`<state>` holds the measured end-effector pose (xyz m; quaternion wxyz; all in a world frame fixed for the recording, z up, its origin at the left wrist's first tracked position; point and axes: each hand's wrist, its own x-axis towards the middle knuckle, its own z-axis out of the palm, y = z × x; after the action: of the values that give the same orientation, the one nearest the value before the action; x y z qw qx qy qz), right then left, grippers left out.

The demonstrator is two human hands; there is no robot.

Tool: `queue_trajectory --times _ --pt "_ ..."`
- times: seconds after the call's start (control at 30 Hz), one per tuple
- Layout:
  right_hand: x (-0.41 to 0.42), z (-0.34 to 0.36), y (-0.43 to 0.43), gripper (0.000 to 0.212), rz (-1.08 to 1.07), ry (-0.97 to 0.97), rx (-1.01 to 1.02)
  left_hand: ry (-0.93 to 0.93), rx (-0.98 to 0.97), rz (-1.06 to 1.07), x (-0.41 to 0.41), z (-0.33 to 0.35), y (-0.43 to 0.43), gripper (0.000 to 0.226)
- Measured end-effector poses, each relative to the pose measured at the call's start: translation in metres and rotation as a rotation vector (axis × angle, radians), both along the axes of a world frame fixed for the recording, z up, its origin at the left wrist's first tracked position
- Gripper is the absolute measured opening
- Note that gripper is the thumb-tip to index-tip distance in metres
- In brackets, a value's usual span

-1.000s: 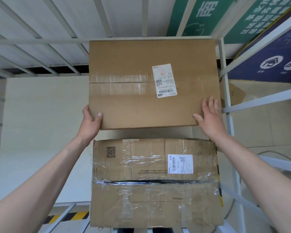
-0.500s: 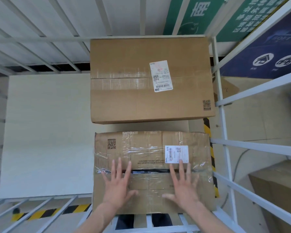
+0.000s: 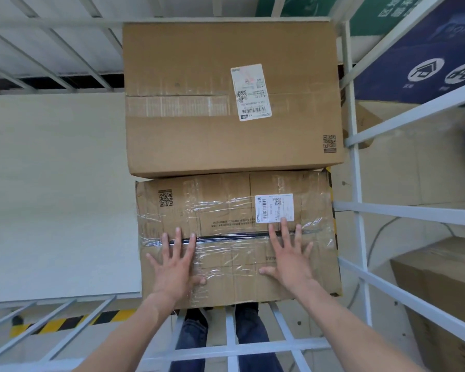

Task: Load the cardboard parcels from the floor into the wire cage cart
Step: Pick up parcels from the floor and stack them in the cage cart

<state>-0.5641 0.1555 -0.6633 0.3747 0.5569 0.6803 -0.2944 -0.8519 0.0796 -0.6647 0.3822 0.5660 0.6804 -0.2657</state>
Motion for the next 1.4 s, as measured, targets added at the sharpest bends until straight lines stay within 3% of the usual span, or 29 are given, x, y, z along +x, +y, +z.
queue_trajectory --times 0.27,0.6,0.87,1.1,1.4 --pt "-0.002 0.071 0.009 0.107 0.027 0.074 0.075 0.014 0.091 -0.055 0.007 0.062 0.015 0.114" --pt "-0.012 0.288 0.004 0.108 -0.035 0.164 0.192 -0.071 0.238 0.018 0.055 0.284 0.04 0.101" --pt "0.02 0.435 -0.058 0.109 -0.117 0.173 0.427 -0.191 0.405 -0.112 0.092 0.419 0.009 0.097" --pt "0.113 0.503 -0.145 0.107 -0.469 0.12 0.646 -0.38 0.535 -0.325 0.163 0.496 0.003 0.096" --pt "0.232 0.54 -0.31 0.1 -1.149 -0.022 0.779 -0.645 0.526 -0.705 0.353 0.547 -0.039 0.101"
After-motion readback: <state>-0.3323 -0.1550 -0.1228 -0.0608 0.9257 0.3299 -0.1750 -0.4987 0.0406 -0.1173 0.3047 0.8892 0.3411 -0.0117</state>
